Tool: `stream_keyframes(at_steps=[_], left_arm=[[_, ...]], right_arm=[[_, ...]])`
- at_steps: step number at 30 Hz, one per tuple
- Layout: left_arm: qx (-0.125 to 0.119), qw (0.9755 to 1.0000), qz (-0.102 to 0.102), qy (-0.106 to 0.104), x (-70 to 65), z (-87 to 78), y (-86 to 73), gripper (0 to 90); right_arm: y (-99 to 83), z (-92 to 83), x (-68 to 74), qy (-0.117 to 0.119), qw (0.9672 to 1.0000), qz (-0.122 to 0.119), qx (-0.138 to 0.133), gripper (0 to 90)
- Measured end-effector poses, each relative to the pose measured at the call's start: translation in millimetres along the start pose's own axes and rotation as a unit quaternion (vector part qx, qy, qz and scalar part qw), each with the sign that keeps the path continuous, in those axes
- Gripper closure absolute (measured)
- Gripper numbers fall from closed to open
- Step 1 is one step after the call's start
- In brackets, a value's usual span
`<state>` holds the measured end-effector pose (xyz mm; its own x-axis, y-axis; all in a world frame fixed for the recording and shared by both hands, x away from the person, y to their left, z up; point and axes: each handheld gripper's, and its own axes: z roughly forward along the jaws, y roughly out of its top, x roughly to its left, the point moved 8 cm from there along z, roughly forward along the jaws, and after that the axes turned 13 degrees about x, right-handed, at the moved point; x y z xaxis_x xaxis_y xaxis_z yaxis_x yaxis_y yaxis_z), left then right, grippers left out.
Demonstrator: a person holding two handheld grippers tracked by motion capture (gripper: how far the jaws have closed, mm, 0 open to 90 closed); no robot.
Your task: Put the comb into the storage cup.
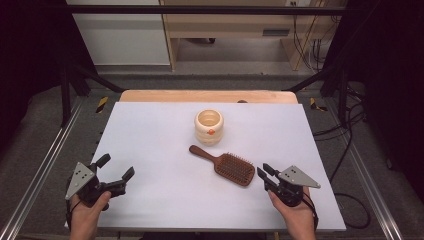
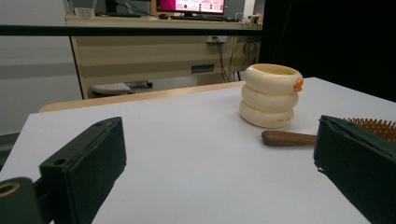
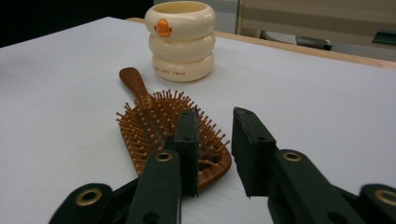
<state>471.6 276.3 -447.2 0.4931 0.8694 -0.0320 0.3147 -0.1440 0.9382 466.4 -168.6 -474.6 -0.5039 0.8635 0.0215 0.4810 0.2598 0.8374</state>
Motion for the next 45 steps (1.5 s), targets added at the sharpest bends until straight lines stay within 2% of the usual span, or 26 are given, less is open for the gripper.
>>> stream_keyframes(at_steps=[6,13,17,21,34,45], left_arm=[[0.005,1.0000,0.003,-0.001,-1.3,2.7,-1.0,2.7],[0.006,1.0000,0.004,0.001,-1.9,2.6,-1.0,2.8],[0.005,1.0000,0.001,0.002,-0.1,3.2,-1.0,2.9],[0.006,1.0000,0.001,0.003,0.4,3.8,-1.3,3.0],[0.008,1.0000,0.002,0.004,-0.6,5.2,-1.4,3.1],[0.012,0.9999,0.006,0.002,-2.5,6.7,-2.5,3.1]], right_arm=[[-5.8,6.0,3.1,0.006,0.9998,-0.003,0.018,83.1],[-10.4,10.9,7.4,0.016,0.9993,-0.007,0.034,90.0],[-12.9,15.3,12.3,0.023,0.9983,-0.014,0.051,90.0],[-14.6,19.1,13.3,0.028,0.9975,-0.010,0.063,90.0],[-20.6,25.3,9.7,0.023,0.9956,0.006,0.091,90.0],[-22.8,39.2,5.1,0.019,0.9932,0.013,0.114,90.0]])
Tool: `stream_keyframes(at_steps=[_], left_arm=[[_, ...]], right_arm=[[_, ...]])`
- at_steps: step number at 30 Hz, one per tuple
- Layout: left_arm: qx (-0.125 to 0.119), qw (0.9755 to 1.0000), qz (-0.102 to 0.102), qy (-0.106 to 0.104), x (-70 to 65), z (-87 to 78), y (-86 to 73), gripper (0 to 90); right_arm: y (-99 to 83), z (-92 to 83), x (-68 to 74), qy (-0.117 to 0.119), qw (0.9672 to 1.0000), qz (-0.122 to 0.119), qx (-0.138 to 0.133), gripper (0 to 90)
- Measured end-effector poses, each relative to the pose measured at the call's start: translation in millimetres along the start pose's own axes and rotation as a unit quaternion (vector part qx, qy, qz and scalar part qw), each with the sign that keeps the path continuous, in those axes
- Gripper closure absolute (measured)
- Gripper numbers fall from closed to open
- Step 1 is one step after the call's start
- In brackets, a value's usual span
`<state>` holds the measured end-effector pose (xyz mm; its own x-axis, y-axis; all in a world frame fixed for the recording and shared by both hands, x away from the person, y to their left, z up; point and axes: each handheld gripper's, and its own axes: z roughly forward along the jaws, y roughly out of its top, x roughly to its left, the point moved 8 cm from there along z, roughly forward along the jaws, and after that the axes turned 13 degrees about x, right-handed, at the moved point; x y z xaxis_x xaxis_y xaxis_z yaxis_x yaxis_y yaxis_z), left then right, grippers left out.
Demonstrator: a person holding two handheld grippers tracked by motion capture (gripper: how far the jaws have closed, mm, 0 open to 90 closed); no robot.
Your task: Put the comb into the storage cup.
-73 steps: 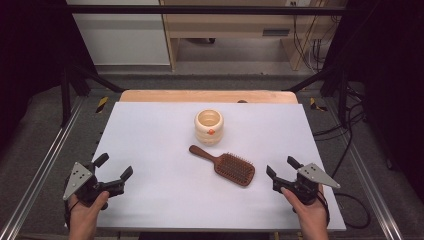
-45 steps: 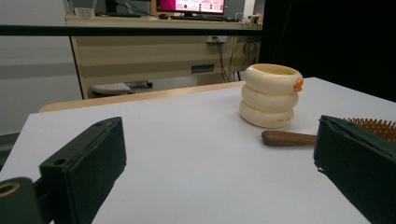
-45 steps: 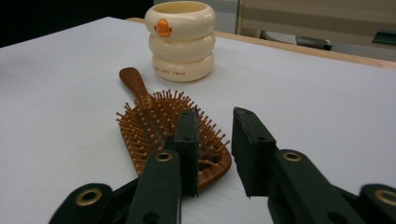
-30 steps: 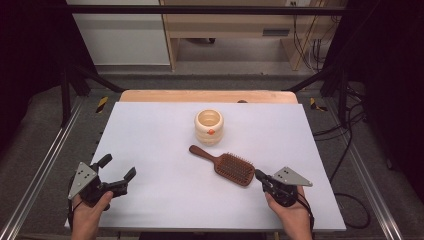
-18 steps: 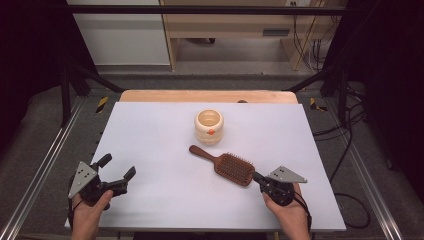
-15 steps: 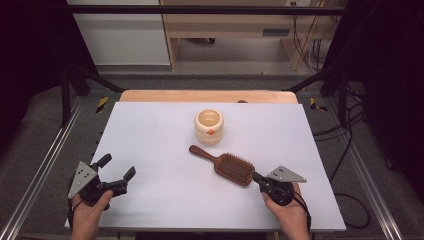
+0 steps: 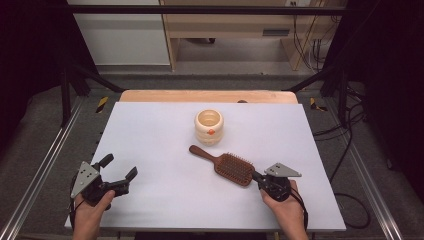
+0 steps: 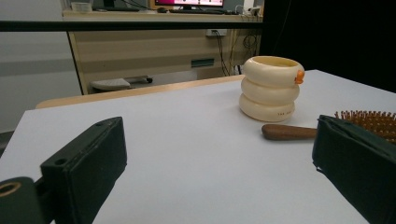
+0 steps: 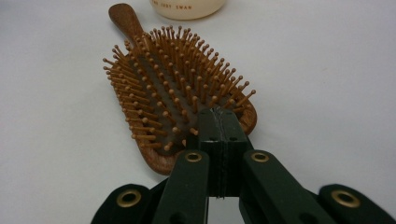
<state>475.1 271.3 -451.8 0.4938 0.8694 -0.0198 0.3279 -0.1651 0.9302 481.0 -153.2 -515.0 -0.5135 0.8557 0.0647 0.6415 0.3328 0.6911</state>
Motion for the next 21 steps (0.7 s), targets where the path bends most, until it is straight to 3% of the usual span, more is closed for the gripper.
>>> stream_keyframes(at_steps=[21], left_arm=[[0.003,1.0000,0.005,-0.002,-3.1,1.6,-0.4,3.2]], right_arm=[[7.7,14.0,-16.3,-0.005,0.9998,0.011,0.013,90.0]])
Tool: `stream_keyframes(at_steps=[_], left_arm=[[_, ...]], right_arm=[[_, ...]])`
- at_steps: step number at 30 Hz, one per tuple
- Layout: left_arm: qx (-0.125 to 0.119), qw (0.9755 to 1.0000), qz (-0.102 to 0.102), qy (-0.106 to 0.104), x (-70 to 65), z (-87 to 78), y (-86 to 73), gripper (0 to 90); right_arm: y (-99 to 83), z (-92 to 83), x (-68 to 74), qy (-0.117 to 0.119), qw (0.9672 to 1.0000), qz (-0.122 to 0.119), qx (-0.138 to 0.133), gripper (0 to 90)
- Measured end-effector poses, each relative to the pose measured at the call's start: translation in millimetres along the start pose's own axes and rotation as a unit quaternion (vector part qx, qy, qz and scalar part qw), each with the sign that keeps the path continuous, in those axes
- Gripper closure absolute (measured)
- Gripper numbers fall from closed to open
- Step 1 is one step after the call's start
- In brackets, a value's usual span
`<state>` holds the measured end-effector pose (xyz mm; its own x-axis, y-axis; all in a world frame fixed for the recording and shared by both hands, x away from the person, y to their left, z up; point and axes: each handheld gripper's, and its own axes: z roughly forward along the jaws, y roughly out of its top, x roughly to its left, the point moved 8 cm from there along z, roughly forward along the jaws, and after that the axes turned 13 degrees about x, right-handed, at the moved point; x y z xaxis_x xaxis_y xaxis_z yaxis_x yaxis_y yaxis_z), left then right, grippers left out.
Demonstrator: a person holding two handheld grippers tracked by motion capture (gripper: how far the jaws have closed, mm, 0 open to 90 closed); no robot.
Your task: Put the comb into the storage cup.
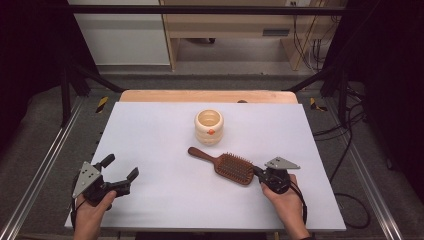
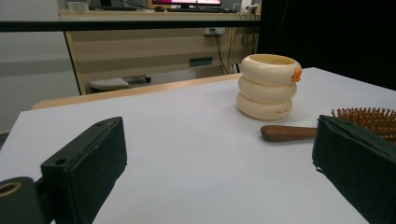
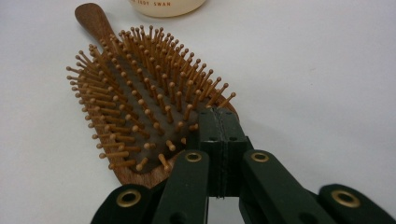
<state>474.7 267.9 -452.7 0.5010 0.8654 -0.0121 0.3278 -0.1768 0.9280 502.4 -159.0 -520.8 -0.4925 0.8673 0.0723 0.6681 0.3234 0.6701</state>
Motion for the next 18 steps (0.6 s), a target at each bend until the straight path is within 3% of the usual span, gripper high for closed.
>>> stream_keyframes(at_steps=[18], left_arm=[[0.002,1.0000,0.000,-0.001,-0.3,0.4,-0.8,3.2]], right_arm=[[13.2,12.8,-11.4,-0.004,0.9996,0.003,0.029,90.0]])
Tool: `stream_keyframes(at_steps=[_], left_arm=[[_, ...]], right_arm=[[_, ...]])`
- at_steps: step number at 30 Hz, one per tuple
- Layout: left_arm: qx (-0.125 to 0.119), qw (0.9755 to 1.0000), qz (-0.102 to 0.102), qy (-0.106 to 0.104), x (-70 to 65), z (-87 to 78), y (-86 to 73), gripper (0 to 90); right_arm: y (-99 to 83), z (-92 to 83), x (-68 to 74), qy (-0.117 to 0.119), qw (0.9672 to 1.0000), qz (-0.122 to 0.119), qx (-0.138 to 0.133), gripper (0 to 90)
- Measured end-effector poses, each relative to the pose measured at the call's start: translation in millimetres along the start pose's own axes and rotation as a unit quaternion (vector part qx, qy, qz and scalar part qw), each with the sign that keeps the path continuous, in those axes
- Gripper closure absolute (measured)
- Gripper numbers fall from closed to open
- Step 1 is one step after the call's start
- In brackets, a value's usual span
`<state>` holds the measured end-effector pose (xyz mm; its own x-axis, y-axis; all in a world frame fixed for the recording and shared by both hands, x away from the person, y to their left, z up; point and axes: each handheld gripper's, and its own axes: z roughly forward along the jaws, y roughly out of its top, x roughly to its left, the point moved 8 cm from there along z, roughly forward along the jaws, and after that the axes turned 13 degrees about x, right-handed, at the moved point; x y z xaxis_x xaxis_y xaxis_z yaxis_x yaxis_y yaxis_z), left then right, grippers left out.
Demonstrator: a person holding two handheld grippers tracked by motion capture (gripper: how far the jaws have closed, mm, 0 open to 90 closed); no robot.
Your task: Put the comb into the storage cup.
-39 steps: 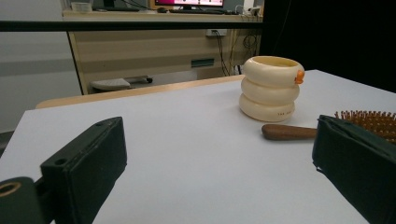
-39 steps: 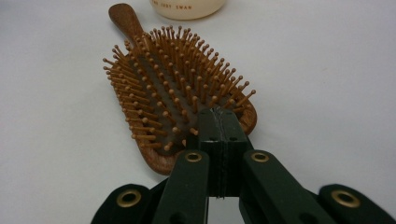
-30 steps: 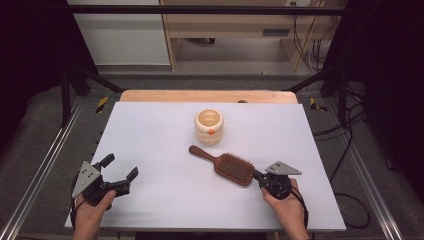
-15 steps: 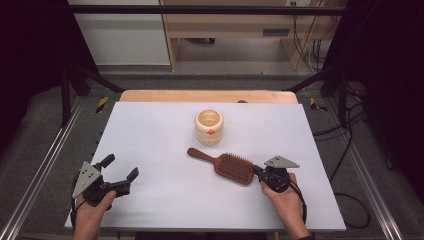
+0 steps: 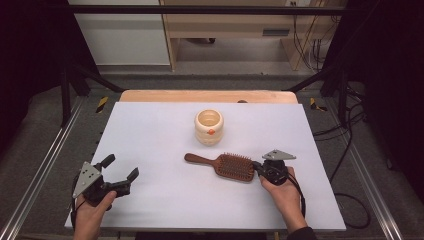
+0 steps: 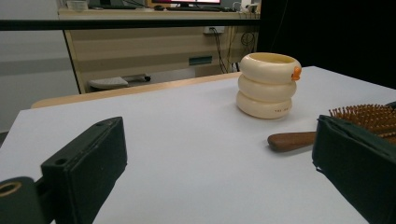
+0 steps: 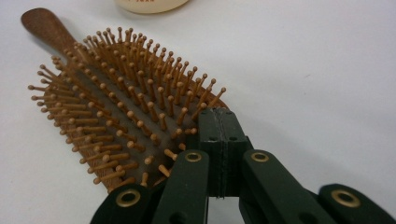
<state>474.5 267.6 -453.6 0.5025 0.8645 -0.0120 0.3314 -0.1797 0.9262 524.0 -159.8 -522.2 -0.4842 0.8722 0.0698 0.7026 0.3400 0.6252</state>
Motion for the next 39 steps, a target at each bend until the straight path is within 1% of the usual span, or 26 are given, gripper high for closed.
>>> stream_keyframes(at_steps=[6,19,22,26,29,34,39], left_arm=[[0.002,1.0000,0.000,0.001,0.3,0.4,-0.5,3.3],[0.006,1.0000,0.001,0.001,-0.1,1.7,-1.7,3.3],[0.008,1.0000,0.002,0.001,0.1,1.9,-2.0,3.3],[0.010,0.9999,0.002,0.002,0.1,2.4,-2.4,3.4],[0.010,0.9999,0.002,0.002,0.1,2.8,-2.5,3.4],[0.011,0.9999,0.002,0.001,0.0,3.5,-2.8,3.4],[0.013,0.9999,0.002,0.002,0.0,3.8,-3.1,3.4]], right_arm=[[5.4,3.5,-3.9,0.003,0.9999,0.009,0.004,90.0],[19.7,12.4,-9.7,-0.005,0.9999,0.005,0.010,90.0],[23.8,14.6,-10.9,-0.007,0.9999,0.000,0.011,90.0],[28.0,17.5,-12.1,-0.006,0.9999,0.003,0.011,90.0],[31.1,19.6,-12.9,-0.009,0.9999,0.001,0.014,90.0],[37.1,22.7,-11.6,-0.009,0.9998,-0.005,0.016,90.0],[40.8,28.6,-4.5,-0.004,0.9997,-0.012,0.020,90.0]])
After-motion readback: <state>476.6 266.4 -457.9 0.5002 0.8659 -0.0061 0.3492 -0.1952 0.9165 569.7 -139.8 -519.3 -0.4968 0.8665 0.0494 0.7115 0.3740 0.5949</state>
